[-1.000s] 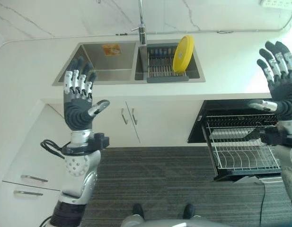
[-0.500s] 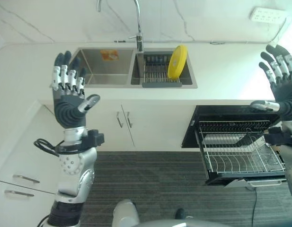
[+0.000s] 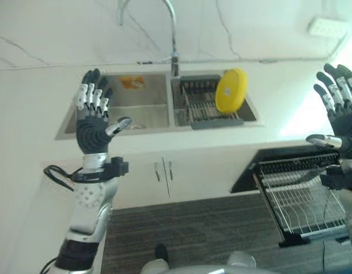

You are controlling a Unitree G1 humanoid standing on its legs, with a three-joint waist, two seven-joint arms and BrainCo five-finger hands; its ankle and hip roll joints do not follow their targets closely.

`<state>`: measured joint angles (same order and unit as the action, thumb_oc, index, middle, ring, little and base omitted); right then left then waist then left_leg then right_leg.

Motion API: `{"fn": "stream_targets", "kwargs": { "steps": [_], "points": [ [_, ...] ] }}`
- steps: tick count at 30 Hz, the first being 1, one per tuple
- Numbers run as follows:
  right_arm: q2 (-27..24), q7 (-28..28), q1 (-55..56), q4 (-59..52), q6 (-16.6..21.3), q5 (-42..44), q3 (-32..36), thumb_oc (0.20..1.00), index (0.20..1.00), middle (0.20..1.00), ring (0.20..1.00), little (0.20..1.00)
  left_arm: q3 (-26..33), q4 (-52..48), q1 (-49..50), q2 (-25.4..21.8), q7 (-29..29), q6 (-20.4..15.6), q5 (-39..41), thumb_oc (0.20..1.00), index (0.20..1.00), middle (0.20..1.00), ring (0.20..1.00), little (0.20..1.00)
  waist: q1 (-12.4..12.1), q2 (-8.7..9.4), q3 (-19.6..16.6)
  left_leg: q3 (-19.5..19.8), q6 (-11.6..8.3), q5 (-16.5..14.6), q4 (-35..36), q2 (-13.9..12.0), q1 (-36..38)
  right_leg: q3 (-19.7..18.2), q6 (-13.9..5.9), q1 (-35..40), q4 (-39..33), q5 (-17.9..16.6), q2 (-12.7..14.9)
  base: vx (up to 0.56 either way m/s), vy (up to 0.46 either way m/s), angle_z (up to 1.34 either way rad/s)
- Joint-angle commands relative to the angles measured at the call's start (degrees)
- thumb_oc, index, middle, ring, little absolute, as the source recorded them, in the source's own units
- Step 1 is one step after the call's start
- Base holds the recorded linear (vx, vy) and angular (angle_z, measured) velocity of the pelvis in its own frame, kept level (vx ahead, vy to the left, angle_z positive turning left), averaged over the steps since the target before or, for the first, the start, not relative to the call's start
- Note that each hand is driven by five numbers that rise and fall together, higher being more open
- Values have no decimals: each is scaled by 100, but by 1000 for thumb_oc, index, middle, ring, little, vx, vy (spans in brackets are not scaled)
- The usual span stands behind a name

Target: Place the dishes in the dishwasher.

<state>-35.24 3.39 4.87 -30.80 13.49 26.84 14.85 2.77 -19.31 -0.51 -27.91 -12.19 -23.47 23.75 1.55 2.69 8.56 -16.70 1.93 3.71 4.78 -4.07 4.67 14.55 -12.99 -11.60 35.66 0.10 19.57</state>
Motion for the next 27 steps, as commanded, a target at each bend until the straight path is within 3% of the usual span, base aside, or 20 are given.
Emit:
{"fn": "stream_targets", "kwargs": {
  "steps": [1, 3, 6, 11, 18, 22, 27],
  "points": [
    [-273, -57, -390, 169, 172, -66, 195, 1000, 1000, 1000, 1000, 1000, -1, -456, -108, -6, 54, 62, -85, 1000, 1000, 1000, 1000, 1000, -22, -157, -218, 111, -565, -22, 22, -290, -108, 479, 183, 850, -1937, 37, -472, 158, -108, -4],
    [-208, -131, -544, 195, 134, -189, 22, 1000, 1000, 1000, 1000, 1000, -127, -449, -203, 67, -163, 133, -303, 1000, 1000, 1000, 1000, 1000, -51, -113, -219, -17, -638, -106, 22, -364, -64, 712, 200, 1072, -3106, -334, -472, 132, -133, 2],
    [-56, -124, -640, 201, 246, -254, -215, 1000, 1000, 1000, 1000, 1000, -217, -406, -233, 117, -519, 141, -788, 1000, 1000, 1000, 1000, 1000, -32, -87, -188, -126, -652, -209, 22, -444, 0, 655, 134, 1084, -3554, -701, -418, 83, -149, -18],
    [-184, -210, -786, 364, 296, -188, -319, 1000, 1000, 1000, 1000, 1000, -312, -210, -326, 45, -761, 30, -1225, 1000, 1000, 1000, 1000, 1000, -99, -95, -319, -160, -702, -187, 22, -552, -3, 736, 72, 1389, -4036, -649, -498, 71, -133, -15],
    [-151, -406, -854, 347, -109, -302, -304, 1000, 1000, 1000, 1000, 1000, -127, -313, -148, 45, -602, -28, -1183, 1000, 1000, 1000, 1000, 1000, -210, -126, -430, -171, -818, -179, 22, -693, 48, 846, 95, 1527, -4066, -528, -527, 59, -82, -4],
    [-143, -422, -777, 358, -157, -182, -193, 1000, 1000, 1000, 1000, 1000, -46, -319, -61, 33, -568, -100, -1202, 1000, 1000, 1000, 1000, 1000, -187, -151, -451, -176, -858, -165, 22, -742, 44, 838, 112, 1532, -4066, -502, -555, 26, -38, 3],
    [-182, -619, -760, 490, -589, -292, -132, 1000, 1000, 1000, 1000, 1000, -52, -256, -66, -11, -569, -160, -1154, 1000, 1000, 1000, 1000, 1000, -154, -170, -462, -194, -898, -143, 22, -781, 54, 844, 135, 1569, -4066, -470, -576, 4, -7, 0]
  ]
}}
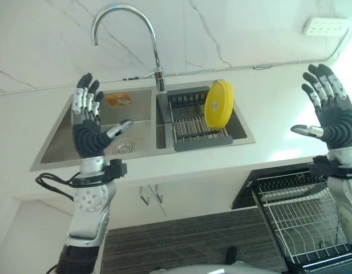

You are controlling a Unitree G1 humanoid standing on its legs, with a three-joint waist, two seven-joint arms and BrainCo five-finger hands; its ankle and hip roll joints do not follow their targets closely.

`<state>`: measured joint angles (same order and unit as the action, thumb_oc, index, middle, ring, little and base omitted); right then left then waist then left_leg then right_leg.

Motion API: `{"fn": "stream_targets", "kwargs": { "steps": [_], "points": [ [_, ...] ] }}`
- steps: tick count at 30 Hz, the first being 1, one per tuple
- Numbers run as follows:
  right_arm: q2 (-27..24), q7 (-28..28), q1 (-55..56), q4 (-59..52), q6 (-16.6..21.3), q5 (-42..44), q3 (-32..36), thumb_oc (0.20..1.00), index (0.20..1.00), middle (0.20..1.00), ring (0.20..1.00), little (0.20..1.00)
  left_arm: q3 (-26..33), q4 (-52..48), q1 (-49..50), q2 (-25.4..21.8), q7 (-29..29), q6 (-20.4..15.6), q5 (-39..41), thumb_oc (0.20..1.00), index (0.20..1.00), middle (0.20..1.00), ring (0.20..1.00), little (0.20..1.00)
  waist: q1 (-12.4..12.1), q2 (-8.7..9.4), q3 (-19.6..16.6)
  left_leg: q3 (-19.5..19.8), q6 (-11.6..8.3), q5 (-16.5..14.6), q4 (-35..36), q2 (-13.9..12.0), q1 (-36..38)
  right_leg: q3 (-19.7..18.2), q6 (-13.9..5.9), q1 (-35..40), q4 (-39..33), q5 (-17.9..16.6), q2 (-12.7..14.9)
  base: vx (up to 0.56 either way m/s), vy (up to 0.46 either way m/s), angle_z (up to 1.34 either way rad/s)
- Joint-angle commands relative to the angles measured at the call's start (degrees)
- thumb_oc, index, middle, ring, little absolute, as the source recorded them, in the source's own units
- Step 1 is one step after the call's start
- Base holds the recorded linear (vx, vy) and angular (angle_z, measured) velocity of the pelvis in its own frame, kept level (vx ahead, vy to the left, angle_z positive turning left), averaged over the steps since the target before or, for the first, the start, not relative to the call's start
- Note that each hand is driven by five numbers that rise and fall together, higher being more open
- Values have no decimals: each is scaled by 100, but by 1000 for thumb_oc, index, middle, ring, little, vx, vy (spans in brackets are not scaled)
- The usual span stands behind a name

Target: Place the dishes in the dishwasher.

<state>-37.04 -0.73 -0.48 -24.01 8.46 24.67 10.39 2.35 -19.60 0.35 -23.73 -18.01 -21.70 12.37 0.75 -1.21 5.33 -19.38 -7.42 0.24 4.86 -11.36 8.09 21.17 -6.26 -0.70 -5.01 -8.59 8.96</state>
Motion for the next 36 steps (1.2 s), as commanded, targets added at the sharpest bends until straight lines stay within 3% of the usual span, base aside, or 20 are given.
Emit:
{"fn": "stream_targets", "kwargs": {
  "steps": [1, 7, 15, 21, 23, 28, 30, 36],
  "points": [
    [-60, -147, -272, -131, -309, 5, 280, 1000, 1000, 1000, 1000, 1000, -33, -238, -192, -441, 15, -314, -41, 1000, 1000, 1000, 1000, 1000, -72, 219, -146, 78, 26, 210, 14, -61, -292, 185, -537, 478, 1, 405, 483, 0, -12, -3],
    [-297, -216, -764, 257, -697, 139, -133, 1000, 1000, 1000, 1000, 1000, -272, -196, -427, -489, -17, -340, 0, 1000, 1000, 1000, 1000, 1000, -188, 226, -192, 122, -11, 235, 14, -108, -285, 268, -515, 539, 1, 438, 480, 0, -3, -1],
    [-231, -542, -1901, 1431, -1134, 531, -725, 1000, 1000, 1000, 1000, 1000, -352, -31, -944, -490, 46, -368, 164, 1000, 1000, 1000, 1000, 1000, -428, 232, -287, 247, -25, 230, 14, -120, -292, 432, -477, 627, 1, 483, 510, 3, -3, 5],
    [-21, -497, -2646, 2177, -1084, 792, -1128, 1000, 1000, 1000, 1000, 1000, -359, 124, -1210, -479, 163, -113, 304, 1000, 1000, 1000, 1000, 1000, -598, 252, -344, 378, -18, 232, 14, -100, -337, 538, -444, 671, 1, 515, 521, 1, -12, 12],
    [22, -736, -2956, 2575, -1403, 797, -1275, 1000, 1000, 1000, 1000, 1000, -355, 161, -1274, -472, 225, 22, 410, 1000, 1000, 1000, 1000, 1000, -671, 267, -366, 433, -11, 232, 14, -89, -347, 584, -431, 703, 1, 527, 523, 12, -15, 22],
    [-116, -976, -3344, 3196, -1678, 837, -1383, 1000, 1000, 1000, 1000, 1000, -299, 205, -1333, -566, 244, 169, 449, 1000, 1000, 1000, 1000, 1000, -762, 283, -391, 488, -22, 242, 14, -85, -362, 669, -425, 741, 1, 530, 535, 5, -4, 18],
    [-282, -1020, -3601, 3642, -1888, 1146, -1498, 1000, 1000, 1000, 1000, 1000, -307, 291, -1372, -614, 280, 521, 634, 1000, 1000, 1000, 1000, 1000, -816, 295, -410, 526, -22, 248, 14, -73, -369, 703, -422, 760, 1, 536, 533, 1, 23, 7],
    [-491, -1320, -3891, 4330, -1996, 1192, -1526, 1000, 1000, 1000, 1000, 1000, -354, 297, -1434, -664, 290, 477, 591, 1000, 1000, 1000, 1000, 1000, -886, 297, -432, 558, -34, 263, 14, -76, -378, 754, -415, 798, 1, 542, 520, 5, 18, 7]
  ]
}}
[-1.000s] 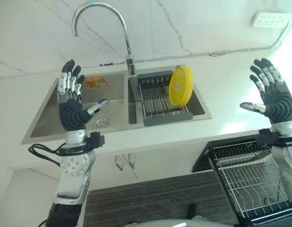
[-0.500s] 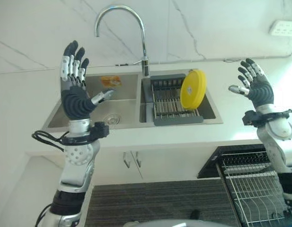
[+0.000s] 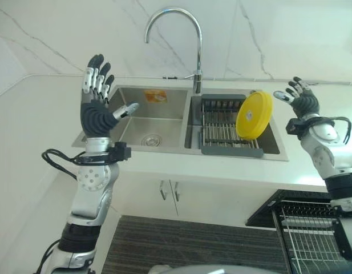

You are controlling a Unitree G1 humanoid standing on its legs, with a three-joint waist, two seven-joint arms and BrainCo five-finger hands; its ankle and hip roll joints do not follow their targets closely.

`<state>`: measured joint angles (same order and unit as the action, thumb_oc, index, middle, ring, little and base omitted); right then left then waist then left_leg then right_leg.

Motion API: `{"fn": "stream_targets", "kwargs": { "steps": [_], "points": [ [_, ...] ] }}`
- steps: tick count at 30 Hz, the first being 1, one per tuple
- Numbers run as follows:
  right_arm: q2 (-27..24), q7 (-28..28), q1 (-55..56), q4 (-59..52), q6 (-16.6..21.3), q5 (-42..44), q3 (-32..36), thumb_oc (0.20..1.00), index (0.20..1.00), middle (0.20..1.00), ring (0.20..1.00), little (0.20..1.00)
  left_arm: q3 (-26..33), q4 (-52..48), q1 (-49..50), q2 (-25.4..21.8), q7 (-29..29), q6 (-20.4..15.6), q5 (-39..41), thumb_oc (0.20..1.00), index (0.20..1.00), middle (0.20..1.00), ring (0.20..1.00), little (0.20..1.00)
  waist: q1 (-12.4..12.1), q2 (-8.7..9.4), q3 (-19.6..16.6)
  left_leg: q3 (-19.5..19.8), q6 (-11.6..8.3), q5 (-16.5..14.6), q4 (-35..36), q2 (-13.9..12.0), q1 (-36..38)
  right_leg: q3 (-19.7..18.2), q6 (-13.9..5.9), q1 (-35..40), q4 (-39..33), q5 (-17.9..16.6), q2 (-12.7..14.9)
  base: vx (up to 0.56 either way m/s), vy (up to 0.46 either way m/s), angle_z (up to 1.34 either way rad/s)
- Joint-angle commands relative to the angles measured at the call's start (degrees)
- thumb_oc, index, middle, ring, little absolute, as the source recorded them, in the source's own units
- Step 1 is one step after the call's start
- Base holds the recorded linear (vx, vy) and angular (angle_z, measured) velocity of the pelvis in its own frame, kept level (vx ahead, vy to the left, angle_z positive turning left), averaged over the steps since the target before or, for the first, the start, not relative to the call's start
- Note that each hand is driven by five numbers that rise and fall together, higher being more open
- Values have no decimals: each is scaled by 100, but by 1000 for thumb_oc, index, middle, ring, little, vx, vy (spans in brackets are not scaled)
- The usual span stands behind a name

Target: Place the dishes in the dishwasher.

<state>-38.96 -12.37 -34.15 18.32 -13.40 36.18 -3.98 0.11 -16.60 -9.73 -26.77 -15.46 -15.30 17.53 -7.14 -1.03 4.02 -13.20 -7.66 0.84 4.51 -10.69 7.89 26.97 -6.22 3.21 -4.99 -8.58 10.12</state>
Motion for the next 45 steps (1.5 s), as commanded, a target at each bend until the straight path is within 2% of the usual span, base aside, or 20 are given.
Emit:
{"fn": "stream_targets", "kwargs": {
  "steps": [1, 7, 11, 16, 30, 45],
  "points": [
    [-350, -175, -552, 187, 187, -45, -86, 1000, 1000, 1000, 1000, 1000, -134, 11, -446, -386, 26, -153, 66, 1000, 1000, 1000, 1000, 1000, -102, 282, -304, -57, -12, 204, 49, -144, -359, 173, -420, 409, -1, 543, 403, 1, 8, 8],
    [-627, -291, -670, 525, 249, -192, -91, 1000, 1000, 1000, 1000, 1000, -114, 96, -426, -518, -2, -112, 208, 1000, 1000, 1000, 1000, 1000, -123, 293, -305, -55, -17, 208, 49, -137, -356, 159, -427, 408, -1, 539, 394, -1, 3, 2],
    [-811, -242, -749, 744, 148, -164, -72, 1000, 1000, 1000, 1000, 1000, -137, 123, -423, -565, 30, -115, 270, 1000, 1000, 1000, 1000, 1000, -139, 306, -306, -60, -25, 207, 49, -137, -358, 165, -433, 409, -1, 537, 397, 0, 0, 0],
    [-926, 65, -881, 1163, -189, -259, -339, 1000, 1000, 1000, 1000, 1000, -184, 167, -462, -597, 58, -108, 302, 1000, 1000, 1000, 1000, 1000, -170, 337, -310, -63, -30, 205, 49, -124, -355, 173, -433, 416, -1, 537, 402, 0, 0, 0],
    [-918, 636, -1365, 1953, -821, -178, -979, 1000, 1000, 1000, 1000, 1000, -227, 234, -506, -679, 93, 69, 403, 1000, 1000, 1000, 1000, 1000, -284, 361, -308, -30, -51, 239, 49, -126, -366, 214, -407, 448, -1, 544, 396, 0, 0, 0],
    [-952, 684, -1719, 2184, -1231, -325, -1279, 1000, 1000, 1000, 1000, 1000, -251, 245, -516, -775, 132, 142, 546, 1000, 1000, 1000, 1000, 1000, -356, 398, -304, 10, -47, 236, 49, -80, -363, 222, -394, 485, -1, 555, 382, 5, 2, 4]
  ]
}}
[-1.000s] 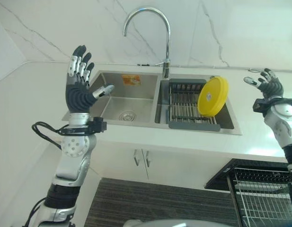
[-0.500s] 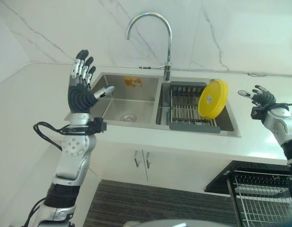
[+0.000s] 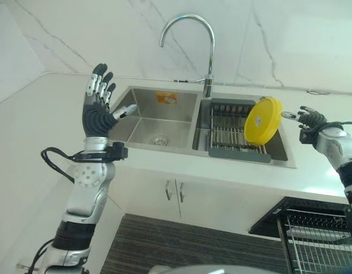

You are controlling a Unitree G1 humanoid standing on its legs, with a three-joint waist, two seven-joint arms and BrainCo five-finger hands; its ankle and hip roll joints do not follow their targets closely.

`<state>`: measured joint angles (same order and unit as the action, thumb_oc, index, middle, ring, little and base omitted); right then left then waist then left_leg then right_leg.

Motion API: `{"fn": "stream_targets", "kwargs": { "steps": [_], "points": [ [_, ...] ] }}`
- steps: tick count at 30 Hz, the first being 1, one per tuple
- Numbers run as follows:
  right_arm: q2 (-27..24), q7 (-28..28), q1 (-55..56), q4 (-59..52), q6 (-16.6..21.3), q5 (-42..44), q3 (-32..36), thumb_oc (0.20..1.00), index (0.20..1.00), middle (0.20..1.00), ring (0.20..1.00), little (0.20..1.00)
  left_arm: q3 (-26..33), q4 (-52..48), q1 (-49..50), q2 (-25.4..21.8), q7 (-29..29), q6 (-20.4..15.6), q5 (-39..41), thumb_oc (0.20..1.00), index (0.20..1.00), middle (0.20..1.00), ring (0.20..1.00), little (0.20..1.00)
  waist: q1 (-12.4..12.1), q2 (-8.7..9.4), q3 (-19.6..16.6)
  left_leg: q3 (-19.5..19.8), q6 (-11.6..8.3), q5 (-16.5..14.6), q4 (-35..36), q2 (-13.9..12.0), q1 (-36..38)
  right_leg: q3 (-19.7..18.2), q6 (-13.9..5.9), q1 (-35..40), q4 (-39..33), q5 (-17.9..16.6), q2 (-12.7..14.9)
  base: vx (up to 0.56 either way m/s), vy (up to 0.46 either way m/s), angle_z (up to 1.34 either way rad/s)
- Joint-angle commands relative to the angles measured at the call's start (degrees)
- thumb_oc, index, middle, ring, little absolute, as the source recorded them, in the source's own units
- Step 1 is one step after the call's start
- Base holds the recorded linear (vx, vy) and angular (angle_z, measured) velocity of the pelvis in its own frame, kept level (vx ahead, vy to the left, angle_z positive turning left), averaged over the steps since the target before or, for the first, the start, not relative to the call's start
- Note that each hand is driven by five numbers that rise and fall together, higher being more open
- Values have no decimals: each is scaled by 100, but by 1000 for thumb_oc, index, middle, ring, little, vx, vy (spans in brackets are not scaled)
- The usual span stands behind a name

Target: Place the dishes in the dishwasher.

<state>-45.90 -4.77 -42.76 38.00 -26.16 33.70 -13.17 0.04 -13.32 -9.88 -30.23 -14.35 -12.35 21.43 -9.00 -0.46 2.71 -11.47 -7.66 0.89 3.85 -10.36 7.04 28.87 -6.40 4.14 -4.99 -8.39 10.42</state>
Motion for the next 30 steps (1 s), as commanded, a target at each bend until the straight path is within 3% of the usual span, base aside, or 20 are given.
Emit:
{"fn": "stream_targets", "kwargs": {
  "steps": [1, 30],
  "points": [
    [-254, -75, -861, 219, 36, -83, -361, 1000, 1000, 1000, 1000, 1000, -245, -84, -504, -428, 21, -148, 159, 1000, 1000, 1000, 1000, 1000, -171, 342, -175, -161, -47, 230, 115, -111, -278, 31, -375, 393, -1, 537, 352, 0, 0, 0],
    [-73, -34, -1216, 428, -329, 220, -616, 1000, 1000, 1000, 1000, 1000, -352, -107, -590, -457, -34, 45, 229, 1000, 1000, 1000, 1000, 1000, -251, 361, -141, -137, -27, 212, 115, -50, -260, 30, -344, 434, -1, 569, 309, 1, 0, 0]
  ]
}}
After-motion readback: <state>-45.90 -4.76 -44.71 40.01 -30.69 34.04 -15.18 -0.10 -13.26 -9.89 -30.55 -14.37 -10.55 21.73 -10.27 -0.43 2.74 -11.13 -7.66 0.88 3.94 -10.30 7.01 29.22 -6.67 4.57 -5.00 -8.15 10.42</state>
